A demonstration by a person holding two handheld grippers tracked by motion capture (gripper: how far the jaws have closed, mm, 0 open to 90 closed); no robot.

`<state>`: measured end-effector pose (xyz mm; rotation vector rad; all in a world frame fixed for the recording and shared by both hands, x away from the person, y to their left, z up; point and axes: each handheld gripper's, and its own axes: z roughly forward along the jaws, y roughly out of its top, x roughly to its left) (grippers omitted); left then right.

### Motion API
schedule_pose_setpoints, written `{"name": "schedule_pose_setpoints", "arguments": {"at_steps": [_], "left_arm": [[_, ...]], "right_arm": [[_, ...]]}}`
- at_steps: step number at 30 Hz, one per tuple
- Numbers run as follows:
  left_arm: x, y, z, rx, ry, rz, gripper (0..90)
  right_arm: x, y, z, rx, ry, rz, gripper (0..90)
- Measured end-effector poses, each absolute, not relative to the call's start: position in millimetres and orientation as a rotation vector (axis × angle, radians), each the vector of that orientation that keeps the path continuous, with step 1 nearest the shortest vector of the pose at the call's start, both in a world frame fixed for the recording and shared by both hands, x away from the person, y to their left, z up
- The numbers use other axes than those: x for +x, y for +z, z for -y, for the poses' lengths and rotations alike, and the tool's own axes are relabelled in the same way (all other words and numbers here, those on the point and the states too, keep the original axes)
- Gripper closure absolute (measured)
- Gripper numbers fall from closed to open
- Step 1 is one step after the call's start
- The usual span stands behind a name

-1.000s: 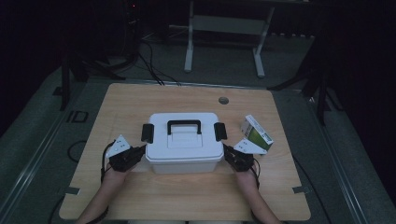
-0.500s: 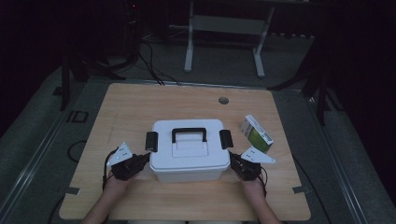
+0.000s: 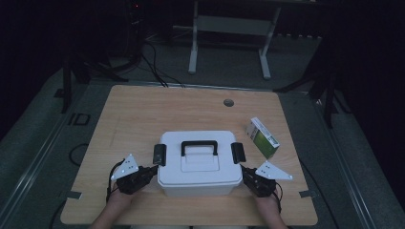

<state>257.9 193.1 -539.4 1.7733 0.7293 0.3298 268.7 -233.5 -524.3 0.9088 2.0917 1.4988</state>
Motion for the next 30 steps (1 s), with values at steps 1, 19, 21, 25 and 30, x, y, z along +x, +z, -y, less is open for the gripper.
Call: {"name": "schedule_pose_setpoints", "arguments": {"at_steps": [1, 19, 21, 25, 30], "left_arm": [[255.9, -539.2, -192.1, 1.775, 0.328, -0.727, 90.0], [240.3, -539.5, -181.7, 1.786, 0.275, -0.685, 90.0], [240.6, -539.2, -181.9, 1.787, 0.275, -0.684, 90.0], [242.2, -539.6, -183.6, 1.78, 0.275, -0.693, 90.0], [244.8, -539.9, -186.9, 1.774, 0.28, -0.703, 90.0]], "right_arm": [[266.7, -524.3, 234.3, 0.91, 1.5, -2.092, 90.0], [236.7, -526.1, 251.8, 0.934, 1.524, -2.079, 90.0], [236.1, -525.7, 251.6, 0.938, 1.525, -2.079, 90.0], [237.3, -525.4, 250.7, 0.931, 1.523, -2.086, 90.0], [242.1, -524.7, 246.5, 0.921, 1.516, -2.095, 90.0]]}}
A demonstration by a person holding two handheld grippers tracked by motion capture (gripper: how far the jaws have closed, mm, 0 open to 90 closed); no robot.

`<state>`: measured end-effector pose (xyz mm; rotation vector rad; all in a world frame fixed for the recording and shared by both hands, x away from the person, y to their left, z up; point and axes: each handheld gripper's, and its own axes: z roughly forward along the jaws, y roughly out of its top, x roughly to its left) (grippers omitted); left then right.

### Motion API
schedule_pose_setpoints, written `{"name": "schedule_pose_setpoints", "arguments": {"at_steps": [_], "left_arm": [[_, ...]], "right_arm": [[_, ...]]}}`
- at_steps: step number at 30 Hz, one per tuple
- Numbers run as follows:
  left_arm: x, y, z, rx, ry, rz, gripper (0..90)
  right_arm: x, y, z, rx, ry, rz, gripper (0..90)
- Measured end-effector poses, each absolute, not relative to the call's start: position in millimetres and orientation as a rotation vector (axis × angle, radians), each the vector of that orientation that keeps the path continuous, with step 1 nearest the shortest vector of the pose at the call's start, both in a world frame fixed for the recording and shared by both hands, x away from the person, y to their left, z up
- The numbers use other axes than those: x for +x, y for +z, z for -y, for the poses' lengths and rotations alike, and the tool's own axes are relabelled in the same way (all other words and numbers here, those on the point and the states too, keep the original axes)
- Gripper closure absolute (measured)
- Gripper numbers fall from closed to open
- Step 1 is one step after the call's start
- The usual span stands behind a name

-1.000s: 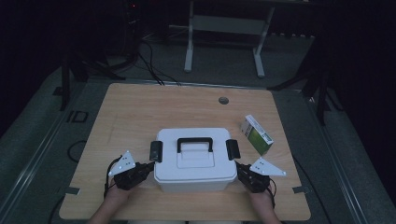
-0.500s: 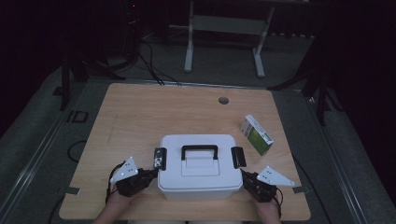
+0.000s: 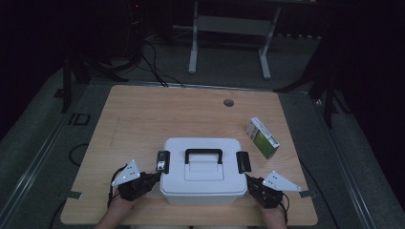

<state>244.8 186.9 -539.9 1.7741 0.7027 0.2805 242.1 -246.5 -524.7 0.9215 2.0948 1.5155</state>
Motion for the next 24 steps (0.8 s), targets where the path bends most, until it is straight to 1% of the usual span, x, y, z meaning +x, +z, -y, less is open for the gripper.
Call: {"name": "schedule_pose_setpoints", "arguments": {"at_steps": [10, 24], "left_arm": [[245.6, -540.6, -190.3, 1.769, 0.279, -0.704, 90.0], [249.1, -540.6, -196.7, 1.761, 0.288, -0.728, 90.0]], "right_arm": [[246.0, -526.1, 245.7, 0.948, 1.558, -2.102, 90.0], [252.8, -523.6, 236.6, 0.926, 1.519, -2.114, 90.0]]}}
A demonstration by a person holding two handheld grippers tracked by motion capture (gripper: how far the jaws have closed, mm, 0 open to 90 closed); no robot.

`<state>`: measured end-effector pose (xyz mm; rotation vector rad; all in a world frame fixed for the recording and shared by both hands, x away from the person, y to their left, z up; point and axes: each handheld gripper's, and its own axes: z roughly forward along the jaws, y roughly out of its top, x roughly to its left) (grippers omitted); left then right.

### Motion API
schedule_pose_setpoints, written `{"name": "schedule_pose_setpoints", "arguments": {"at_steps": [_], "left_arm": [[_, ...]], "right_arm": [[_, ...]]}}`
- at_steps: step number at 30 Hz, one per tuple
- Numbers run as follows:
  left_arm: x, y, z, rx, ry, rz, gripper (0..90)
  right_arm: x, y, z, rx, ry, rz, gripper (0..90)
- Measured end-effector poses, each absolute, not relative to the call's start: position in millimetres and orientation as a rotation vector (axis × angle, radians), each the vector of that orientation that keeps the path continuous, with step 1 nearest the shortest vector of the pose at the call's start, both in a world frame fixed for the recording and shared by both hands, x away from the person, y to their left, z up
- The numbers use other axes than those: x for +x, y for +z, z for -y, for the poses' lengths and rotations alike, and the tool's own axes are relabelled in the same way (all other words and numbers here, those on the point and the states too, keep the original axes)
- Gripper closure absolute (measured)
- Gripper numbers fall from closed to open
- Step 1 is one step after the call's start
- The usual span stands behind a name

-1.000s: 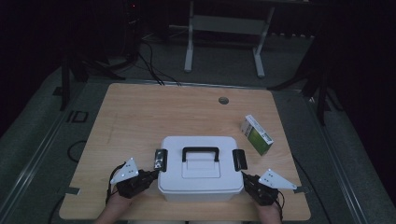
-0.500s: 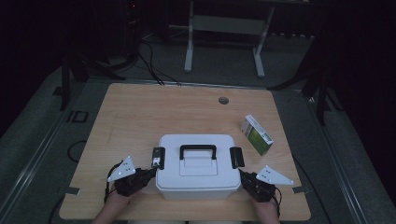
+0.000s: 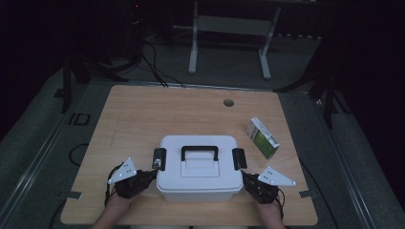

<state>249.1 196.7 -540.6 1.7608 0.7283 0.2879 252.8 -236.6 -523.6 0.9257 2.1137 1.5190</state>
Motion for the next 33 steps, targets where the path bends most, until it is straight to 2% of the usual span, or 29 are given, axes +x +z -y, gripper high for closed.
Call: {"name": "schedule_pose_setpoints", "arguments": {"at_steps": [6, 8, 10, 12, 13, 15, 16, 18, 21, 24, 26, 32, 33], "left_arm": [[249.4, -541.3, -197.7, 1.76, 0.294, -0.72, 89.9], [249.3, -542.2, -197.9, 1.762, 0.344, -0.727, 83.6], [251.0, -542.4, -198.8, 1.761, 0.319, -0.755, 77.8], [253.0, -540.0, -199.9, 1.785, 0.312, -0.808, 70.7], [253.7, -539.9, -200.8, 1.784, 0.308, -0.813, 61.3], [254.7, -539.4, -203.3, 1.785, 0.315, -0.832, 55.0], [255.8, -539.6, -206.6, 1.78, 0.307, -0.838, 55.0], [257.2, -539.7, -209.5, 1.779, 0.293, -0.841, 48.1], [258.9, -539.3, -211.9, 1.788, 0.281, -0.839, 47.8], [261.0, -540.2, -213.3, 1.793, 0.267, -0.839, 42.8], [262.4, -541.5, -215.3, 1.799, 0.25, -0.833, 39.4], [265.0, -542.5, -219.9, 1.83, 0.256, -0.846, 31.6], [265.4, -542.4, -220.6, 1.836, 0.272, -0.856, 27.6]], "right_arm": [[253.1, -523.8, 236.3, 0.912, 1.512, -2.111, 90.0], [253.7, -524.2, 237.9, 0.92, 1.539, -2.106, 90.0], [253.7, -523.3, 238.4, 0.901, 1.536, -2.101, 88.6], [254.4, -521.4, 240.2, 0.902, 1.535, -2.083, 79.1], [255.9, -520.6, 243.3, 0.913, 1.554, -2.071, 73.6], [256.4, -520.4, 244.4, 0.915, 1.557, -2.07, 70.9], [257.5, -520.6, 247.0, 0.926, 1.545, -2.057, 64.7], [259.6, -521.8, 252.2, 0.957, 1.525, -2.034, 52.7], [262.1, -522.6, 255.9, 0.983, 1.507, -2.024, 42.8], [264.3, -523.1, 260.6, 1.015, 1.512, -1.997, 32.3], [267.4, -523.6, 263.1, 1.04, 1.512, -2.017, 17.7], [271.8, -525.6, 272.2, 1.05, 1.516, -2.042, 12.7], [271.7, -525.3, 273.0, 1.049, 1.506, -2.041, 12.7]]}}
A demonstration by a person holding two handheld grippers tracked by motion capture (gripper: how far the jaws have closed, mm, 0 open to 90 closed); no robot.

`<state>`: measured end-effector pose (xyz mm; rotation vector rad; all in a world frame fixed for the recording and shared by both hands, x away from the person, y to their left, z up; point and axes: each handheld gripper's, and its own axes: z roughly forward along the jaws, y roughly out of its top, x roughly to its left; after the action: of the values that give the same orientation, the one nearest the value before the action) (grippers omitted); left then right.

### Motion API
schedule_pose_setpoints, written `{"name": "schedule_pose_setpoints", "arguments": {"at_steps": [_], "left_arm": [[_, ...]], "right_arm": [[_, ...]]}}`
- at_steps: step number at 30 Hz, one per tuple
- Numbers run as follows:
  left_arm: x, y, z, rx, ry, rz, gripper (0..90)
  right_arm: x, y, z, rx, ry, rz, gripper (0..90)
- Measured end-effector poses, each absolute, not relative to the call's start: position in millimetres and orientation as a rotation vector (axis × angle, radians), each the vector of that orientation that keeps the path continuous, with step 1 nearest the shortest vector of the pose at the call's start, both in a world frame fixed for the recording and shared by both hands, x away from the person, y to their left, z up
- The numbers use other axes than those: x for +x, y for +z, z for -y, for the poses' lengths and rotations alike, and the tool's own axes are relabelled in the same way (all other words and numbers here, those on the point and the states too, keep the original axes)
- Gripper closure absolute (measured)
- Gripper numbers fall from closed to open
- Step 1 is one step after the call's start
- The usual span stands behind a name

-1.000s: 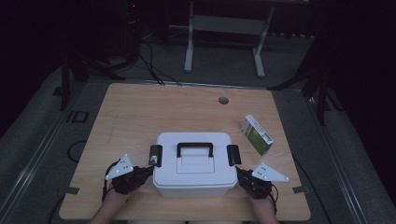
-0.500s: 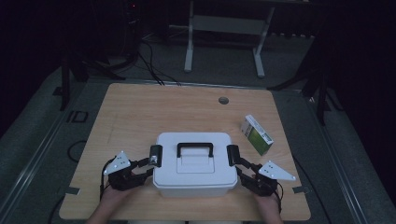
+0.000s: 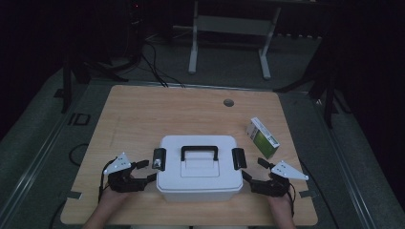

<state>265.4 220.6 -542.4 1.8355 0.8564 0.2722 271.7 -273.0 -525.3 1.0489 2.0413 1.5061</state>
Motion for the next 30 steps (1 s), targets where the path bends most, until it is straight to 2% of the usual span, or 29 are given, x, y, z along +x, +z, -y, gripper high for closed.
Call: {"name": "schedule_pose_setpoints", "arguments": {"at_steps": [6, 9, 30], "left_arm": [[267.6, -544.7, -226.4, 1.842, 0.216, -0.861, 25.5], [269.0, -545.0, -226.9, 1.866, 0.179, -0.859, 19.2], [275.8, -529.7, -239.6, 2.007, 0.138, -0.831, 20.9]], "right_arm": [[271.6, -523.6, 276.6, 1.034, 1.539, -2.043, 13.2], [272.9, -523.2, 279.9, 1.045, 1.543, -2.017, 14.0], [266.0, -523.3, 285.9, 1.029, 1.502, -2.025, 14.0]]}}
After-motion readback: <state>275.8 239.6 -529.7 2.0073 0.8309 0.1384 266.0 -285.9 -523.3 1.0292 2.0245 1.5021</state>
